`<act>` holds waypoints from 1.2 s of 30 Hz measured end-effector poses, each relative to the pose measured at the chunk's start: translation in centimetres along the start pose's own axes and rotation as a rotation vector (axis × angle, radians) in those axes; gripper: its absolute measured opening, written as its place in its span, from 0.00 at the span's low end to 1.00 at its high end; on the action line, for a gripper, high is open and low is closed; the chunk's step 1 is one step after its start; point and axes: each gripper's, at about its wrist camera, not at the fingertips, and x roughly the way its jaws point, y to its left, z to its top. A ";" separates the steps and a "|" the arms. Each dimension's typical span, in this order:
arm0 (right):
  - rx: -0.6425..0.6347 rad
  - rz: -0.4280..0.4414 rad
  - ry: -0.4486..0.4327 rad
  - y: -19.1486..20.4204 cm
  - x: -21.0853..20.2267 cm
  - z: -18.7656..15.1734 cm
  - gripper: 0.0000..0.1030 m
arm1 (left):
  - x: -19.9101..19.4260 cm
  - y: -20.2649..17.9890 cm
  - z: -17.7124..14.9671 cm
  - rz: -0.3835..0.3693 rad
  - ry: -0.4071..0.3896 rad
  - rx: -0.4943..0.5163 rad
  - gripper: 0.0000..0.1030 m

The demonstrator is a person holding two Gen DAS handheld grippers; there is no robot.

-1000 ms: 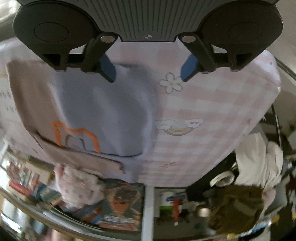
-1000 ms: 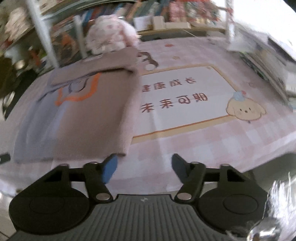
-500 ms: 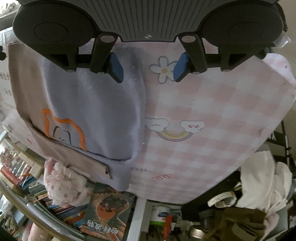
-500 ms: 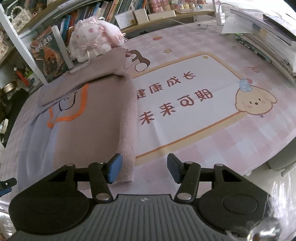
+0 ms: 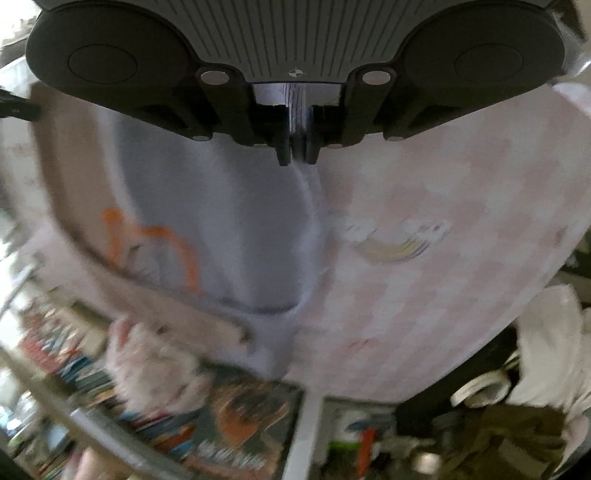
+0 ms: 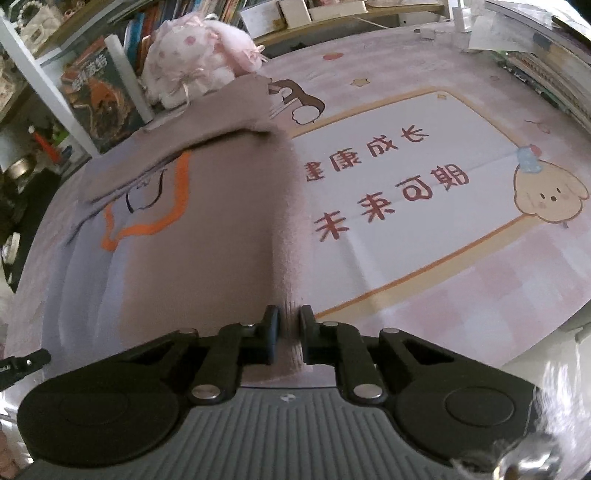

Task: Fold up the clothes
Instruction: 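Grasp the tan side edge with the right gripper and fold it inward, then grasp the hem with both grippers and lift it toward the collar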

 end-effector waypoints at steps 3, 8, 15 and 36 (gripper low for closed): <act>-0.005 0.101 -0.046 0.8 -0.9 0.4 0.11 | 0.2 -0.9 0.5 -0.018 0.028 0.036 0.08; -0.008 0.110 -0.026 1.3 -0.3 1.1 0.15 | 1.1 0.5 0.7 -0.013 0.092 -0.040 0.23; 0.049 0.090 0.031 -0.1 0.5 0.4 0.32 | 1.2 2.7 -0.1 -0.054 0.141 -0.169 0.39; 0.120 0.186 0.046 -3.5 -2.3 -0.4 0.10 | -2.7 1.3 -2.6 -0.092 0.078 -0.205 0.04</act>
